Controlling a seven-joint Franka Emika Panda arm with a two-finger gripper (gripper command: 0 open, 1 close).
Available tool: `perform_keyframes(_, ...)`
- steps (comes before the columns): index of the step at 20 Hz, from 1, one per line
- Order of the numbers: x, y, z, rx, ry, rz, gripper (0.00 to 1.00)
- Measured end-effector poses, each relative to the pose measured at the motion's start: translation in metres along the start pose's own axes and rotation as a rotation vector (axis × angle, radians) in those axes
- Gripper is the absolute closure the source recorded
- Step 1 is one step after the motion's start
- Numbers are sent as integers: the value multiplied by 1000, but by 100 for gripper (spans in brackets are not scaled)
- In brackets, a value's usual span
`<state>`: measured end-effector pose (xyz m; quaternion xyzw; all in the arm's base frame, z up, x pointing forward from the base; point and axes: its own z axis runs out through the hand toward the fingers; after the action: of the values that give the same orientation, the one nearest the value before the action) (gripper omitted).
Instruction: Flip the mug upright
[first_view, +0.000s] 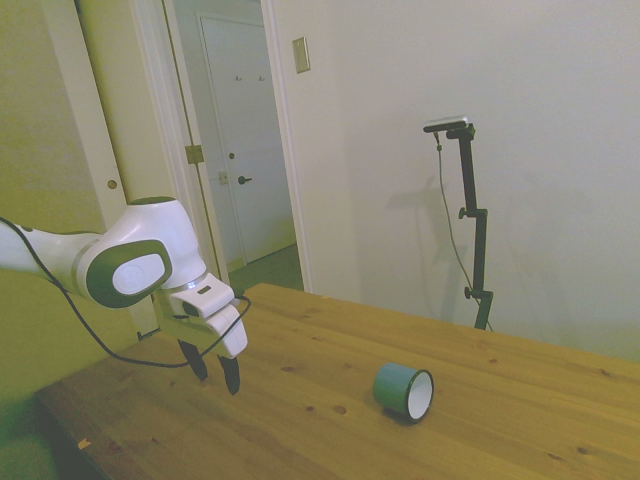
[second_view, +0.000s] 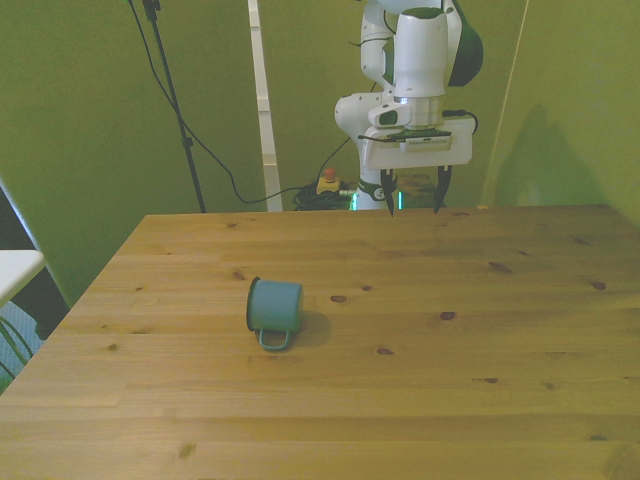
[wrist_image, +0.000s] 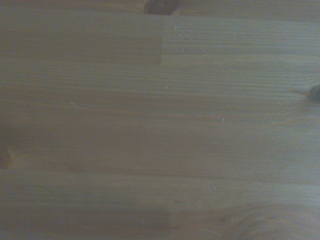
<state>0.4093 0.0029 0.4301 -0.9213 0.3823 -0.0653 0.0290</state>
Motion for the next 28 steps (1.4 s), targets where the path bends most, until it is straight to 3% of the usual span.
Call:
perform_keyframes(6,14,4,-11,12,24,28,0)
perform_keyframes(11,69,37,-40,33,83,114,0)
perform_keyframes(19,169,67,-82,36,144,185,0)
perform_keyframes(24,229,61,-72,16,159,187,0)
perform_keyframes(28,234,61,-72,-3,197,154,0)
